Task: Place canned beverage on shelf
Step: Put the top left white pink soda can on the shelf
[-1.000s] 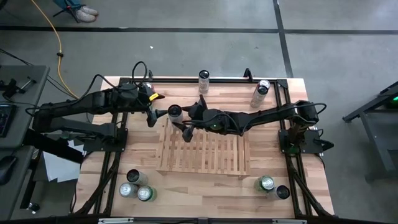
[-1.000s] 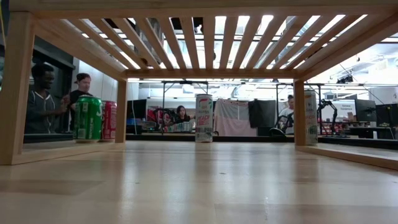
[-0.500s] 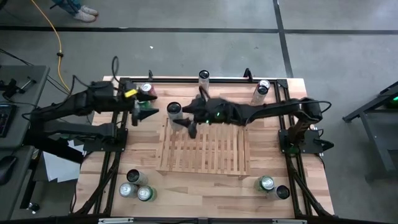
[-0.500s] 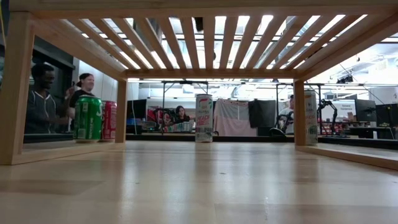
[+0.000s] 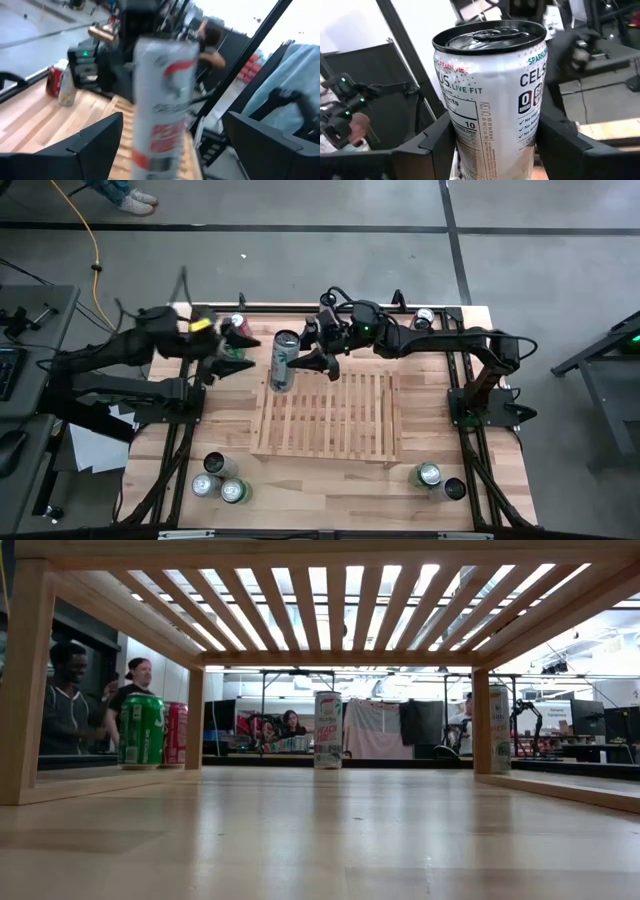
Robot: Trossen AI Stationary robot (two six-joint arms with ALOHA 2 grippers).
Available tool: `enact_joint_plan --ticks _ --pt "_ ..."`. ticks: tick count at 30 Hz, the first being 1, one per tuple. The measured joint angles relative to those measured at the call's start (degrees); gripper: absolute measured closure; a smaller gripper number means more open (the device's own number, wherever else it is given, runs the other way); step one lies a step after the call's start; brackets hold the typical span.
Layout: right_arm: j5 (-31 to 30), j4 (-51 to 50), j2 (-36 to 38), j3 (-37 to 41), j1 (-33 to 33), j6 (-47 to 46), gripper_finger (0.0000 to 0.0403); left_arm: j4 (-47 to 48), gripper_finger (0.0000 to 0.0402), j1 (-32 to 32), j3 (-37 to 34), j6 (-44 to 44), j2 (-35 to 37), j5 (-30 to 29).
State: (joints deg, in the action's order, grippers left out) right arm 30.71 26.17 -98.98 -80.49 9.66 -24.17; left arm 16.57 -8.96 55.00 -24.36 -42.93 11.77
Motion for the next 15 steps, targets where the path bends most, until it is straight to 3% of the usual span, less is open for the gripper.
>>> enact_joint_plan --ticks 6,10,15 --pt "0.8 -0.2 -0.1 0.0 -0.1 -0.4 0.0187 0.3 0.0059 0.8 0.0 2.3 -5.0 1.7" --pt "1.0 0.1 -0.1 0.0 0.0 -0.4 0.0187 0.2 0.0059 0.8 0.0 -1.0 -7.0 6.1" --pt "1.1 2.3 0.0 0.0 -0.1 -0.5 0.0187 0.0 0.0059 1.1 0.0 -4.0 -10.0 6.7"
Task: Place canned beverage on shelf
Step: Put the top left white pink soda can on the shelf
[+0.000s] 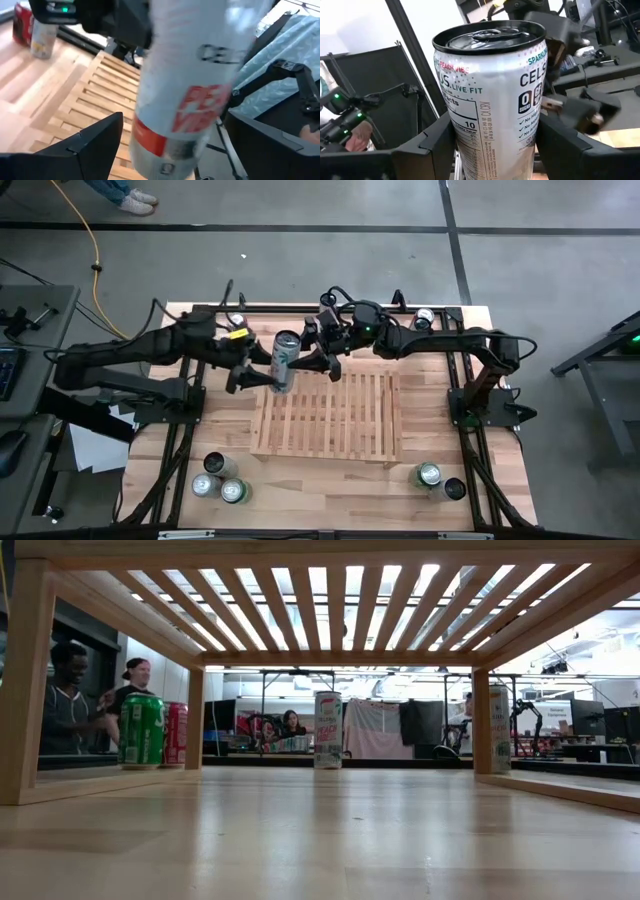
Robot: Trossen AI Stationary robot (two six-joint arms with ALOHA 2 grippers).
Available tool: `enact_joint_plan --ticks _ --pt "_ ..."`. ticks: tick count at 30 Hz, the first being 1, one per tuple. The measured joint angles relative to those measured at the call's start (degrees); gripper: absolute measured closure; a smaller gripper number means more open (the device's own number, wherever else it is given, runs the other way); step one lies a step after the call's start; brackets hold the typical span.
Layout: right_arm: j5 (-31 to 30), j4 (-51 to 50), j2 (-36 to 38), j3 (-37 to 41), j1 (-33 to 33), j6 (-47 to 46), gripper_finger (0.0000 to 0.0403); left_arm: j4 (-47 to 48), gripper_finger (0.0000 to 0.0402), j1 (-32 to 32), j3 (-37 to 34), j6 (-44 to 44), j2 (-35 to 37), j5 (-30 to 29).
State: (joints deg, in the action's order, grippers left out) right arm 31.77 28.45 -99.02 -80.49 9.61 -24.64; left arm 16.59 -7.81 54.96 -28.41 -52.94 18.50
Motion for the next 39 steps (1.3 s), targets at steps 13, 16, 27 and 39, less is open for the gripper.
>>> enact_joint_plan --ticks 13,16,27,39 --pt "0.8 0.2 0.0 0.0 -0.3 -0.6 0.0186 -5.9 0.0087 1.4 0.0 1.7 -4.2 3.9" --pt "1.1 0.2 0.0 0.0 -0.3 -0.9 0.0176 -5.7 0.0131 1.4 0.0 1.7 -4.2 4.1" --pt "1.1 0.4 0.3 0.0 1.1 -5.1 0.0119 0.0 0.0172 -1.0 0.0 5.2 -2.7 4.3" --pt "-5.5 -0.6 3.3 -0.1 3.9 -6.7 0.0115 8.5 0.0172 -3.5 -0.1 11.1 6.1 -25.7"
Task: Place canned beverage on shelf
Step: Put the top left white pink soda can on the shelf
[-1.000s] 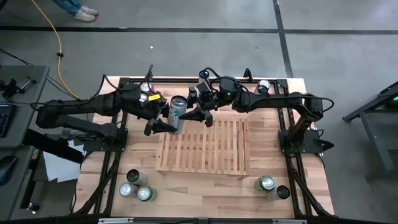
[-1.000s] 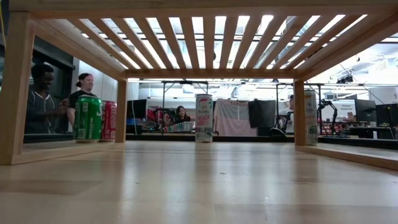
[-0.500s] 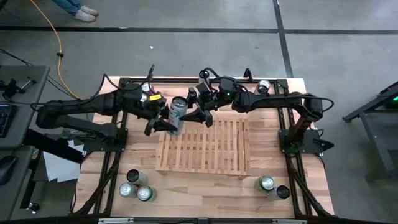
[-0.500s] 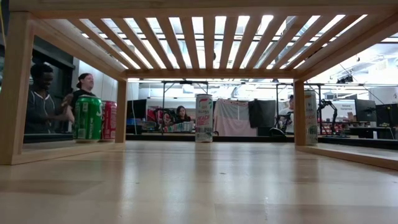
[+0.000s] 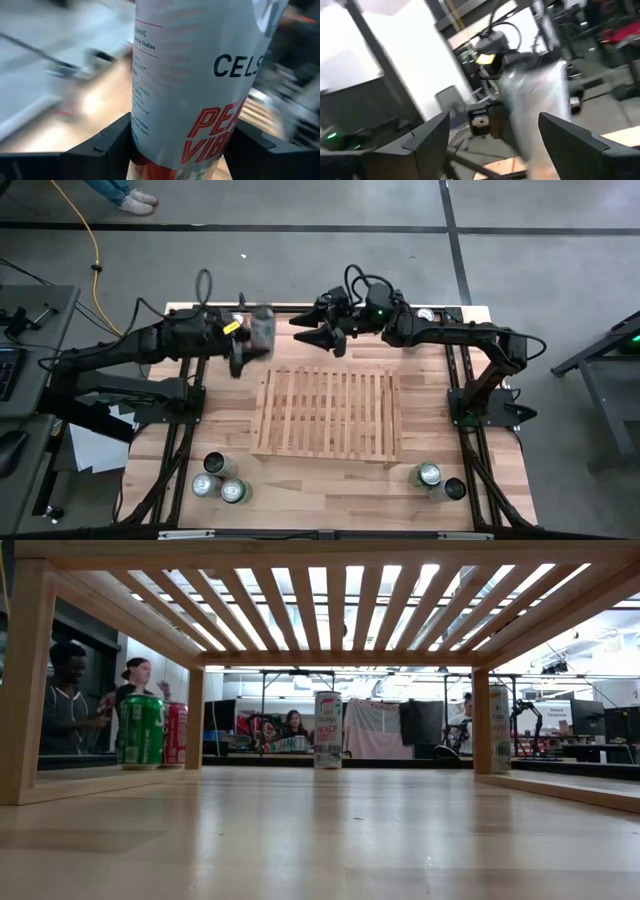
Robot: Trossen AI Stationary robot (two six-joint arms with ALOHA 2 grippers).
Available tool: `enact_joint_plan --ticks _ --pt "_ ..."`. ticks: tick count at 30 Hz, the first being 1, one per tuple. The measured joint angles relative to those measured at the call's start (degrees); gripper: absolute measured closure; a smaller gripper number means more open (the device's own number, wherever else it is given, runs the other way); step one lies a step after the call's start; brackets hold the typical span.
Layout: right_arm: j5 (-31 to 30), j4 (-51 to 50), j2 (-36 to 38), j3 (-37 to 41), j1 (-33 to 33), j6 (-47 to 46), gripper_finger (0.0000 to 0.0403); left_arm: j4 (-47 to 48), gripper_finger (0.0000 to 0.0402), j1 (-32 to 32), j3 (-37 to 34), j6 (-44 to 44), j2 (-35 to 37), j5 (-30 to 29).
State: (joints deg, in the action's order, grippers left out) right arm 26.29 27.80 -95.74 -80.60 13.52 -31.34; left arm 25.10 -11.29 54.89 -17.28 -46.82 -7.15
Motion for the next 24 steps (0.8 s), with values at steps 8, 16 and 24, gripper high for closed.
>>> enact_joint_plan --ticks 8,16,24 --pt "-16.3 -7.5 -0.4 -1.7 -4.2 11.0 0.0114 -3.1 0.0172 4.0 0.0 -3.5 -6.3 -16.6" --pt "-24.2 -25.4 -0.5 -9.6 -4.7 19.8 0.0114 -9.0 0.0172 12.8 0.0 -4.5 -9.5 -25.8" --pt "-23.0 -22.8 -1.4 -10.3 -4.6 17.3 0.0114 -8.8 0.0172 19.3 -0.2 -5.2 -9.4 -36.0"
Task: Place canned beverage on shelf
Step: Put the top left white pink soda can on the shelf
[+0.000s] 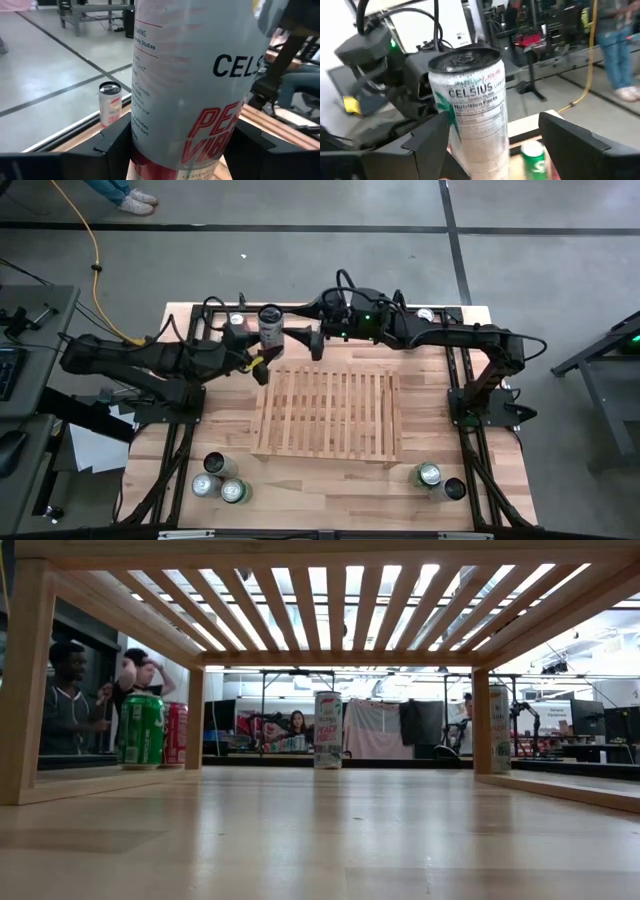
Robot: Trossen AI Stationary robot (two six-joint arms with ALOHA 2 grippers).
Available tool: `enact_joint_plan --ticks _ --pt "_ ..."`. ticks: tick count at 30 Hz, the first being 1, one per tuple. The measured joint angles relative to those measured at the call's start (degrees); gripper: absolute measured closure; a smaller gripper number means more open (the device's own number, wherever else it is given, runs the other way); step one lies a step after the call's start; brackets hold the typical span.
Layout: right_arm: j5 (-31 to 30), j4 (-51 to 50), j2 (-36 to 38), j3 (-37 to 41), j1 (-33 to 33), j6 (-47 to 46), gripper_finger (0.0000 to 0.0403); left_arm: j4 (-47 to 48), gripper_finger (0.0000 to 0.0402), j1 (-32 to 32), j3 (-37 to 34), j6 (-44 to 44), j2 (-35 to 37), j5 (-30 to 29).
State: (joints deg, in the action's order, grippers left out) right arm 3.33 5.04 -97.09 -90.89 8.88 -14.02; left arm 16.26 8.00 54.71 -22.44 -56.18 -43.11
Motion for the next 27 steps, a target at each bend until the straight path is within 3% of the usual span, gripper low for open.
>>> enact_joint_plan --ticks 4,13,27 --pt "1.1 3.2 -1.6 0.0 -1.3 -0.5 0.0114 -2.8 0.0172 0.8 -2.7 -1.6 -0.2 -1.8" --pt "-1.7 5.7 -4.0 0.0 -2.1 -1.7 0.0114 -11.1 0.0172 0.8 -6.2 -1.7 -0.2 1.0" --pt "-1.6 6.0 -5.4 0.1 -2.0 -1.7 0.0120 -12.2 0.0162 0.6 -6.7 -1.3 -3.4 0.5"
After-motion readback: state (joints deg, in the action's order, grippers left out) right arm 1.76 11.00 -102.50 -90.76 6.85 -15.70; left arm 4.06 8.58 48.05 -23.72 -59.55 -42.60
